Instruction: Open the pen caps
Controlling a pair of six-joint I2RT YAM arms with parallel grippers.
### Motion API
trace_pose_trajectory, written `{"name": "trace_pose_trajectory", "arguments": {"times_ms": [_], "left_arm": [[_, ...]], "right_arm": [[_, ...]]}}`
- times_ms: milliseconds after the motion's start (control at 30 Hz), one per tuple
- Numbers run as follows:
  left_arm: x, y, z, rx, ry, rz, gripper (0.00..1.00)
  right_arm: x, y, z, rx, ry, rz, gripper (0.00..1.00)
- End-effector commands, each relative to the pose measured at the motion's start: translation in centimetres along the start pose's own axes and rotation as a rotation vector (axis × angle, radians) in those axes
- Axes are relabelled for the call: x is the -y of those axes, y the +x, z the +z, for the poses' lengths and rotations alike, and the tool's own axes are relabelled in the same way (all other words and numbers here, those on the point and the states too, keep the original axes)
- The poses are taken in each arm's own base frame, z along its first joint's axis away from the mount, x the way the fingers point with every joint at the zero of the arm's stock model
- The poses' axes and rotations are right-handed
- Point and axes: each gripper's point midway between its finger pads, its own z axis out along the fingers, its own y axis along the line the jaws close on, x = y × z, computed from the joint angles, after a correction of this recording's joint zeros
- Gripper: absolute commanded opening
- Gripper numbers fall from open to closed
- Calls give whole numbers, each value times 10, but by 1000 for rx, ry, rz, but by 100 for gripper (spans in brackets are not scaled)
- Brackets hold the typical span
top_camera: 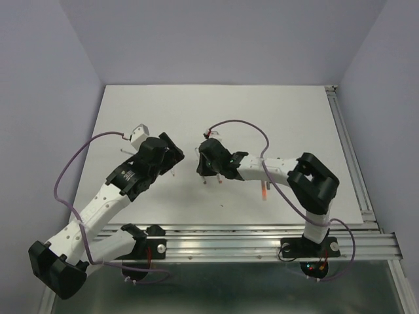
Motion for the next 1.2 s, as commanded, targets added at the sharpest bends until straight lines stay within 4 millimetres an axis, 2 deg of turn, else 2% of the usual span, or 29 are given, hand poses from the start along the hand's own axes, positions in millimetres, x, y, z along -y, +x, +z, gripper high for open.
{"name": "trace_pose_trajectory", "arguments": {"times_ms": [0,100,267,333,367,400,433,533,667,767,800,833,900,933,967,1033,1067,1133,1167], "left_arm": [[-9,-2,-1,19,-29,-10,99],[-3,4,1,-6,8,-7,99],[-6,9,4,-17,7,9,99],[-4,7,3,-13,13,6,99],[-4,7,3,-12,15,5,99],[-3,8,4,-13,21,2,99],[-1,7,3,-13,28,3,99],[0,9,4,-19,35,7,99],[1,9,4,-22,42,14,99],[3,9,4,-22,53,23,99],[4,10,5,-27,56,25,99],[6,10,5,-29,64,31,99],[6,12,5,-37,72,38,99],[9,13,6,-38,84,41,99],[10,14,7,-39,93,41,99],[11,16,9,-48,102,43,99],[11,19,11,-58,105,52,99],[13,22,13,-66,112,61,99],[13,23,15,-71,113,63,99]], "right_arm": [[-54,-45,29,103,-87,16,13],[-53,-47,60,94,-24,-5,15],[-56,-41,79,72,-17,-17,25],[-57,-42,81,67,-18,-18,44],[-58,-41,82,64,-19,-20,44],[-59,-41,82,62,-23,-21,54],[-60,-42,81,62,-25,-22,57],[-66,-50,73,76,-48,-26,63],[-65,-56,53,91,-56,-31,64],[-43,-54,21,116,-11,-28,69],[-44,-67,-4,152,-27,-16,70],[-12,-44,-7,120,51,-26,72],[13,-32,-27,120,107,-16,81],[37,-20,-46,121,154,-9,85],[52,-14,-56,121,185,1,91],[81,-6,-75,143,274,32,97],[104,11,-92,122,321,66,100],[131,27,-107,108,392,111,100],[138,32,-111,106,404,123,100]]}}
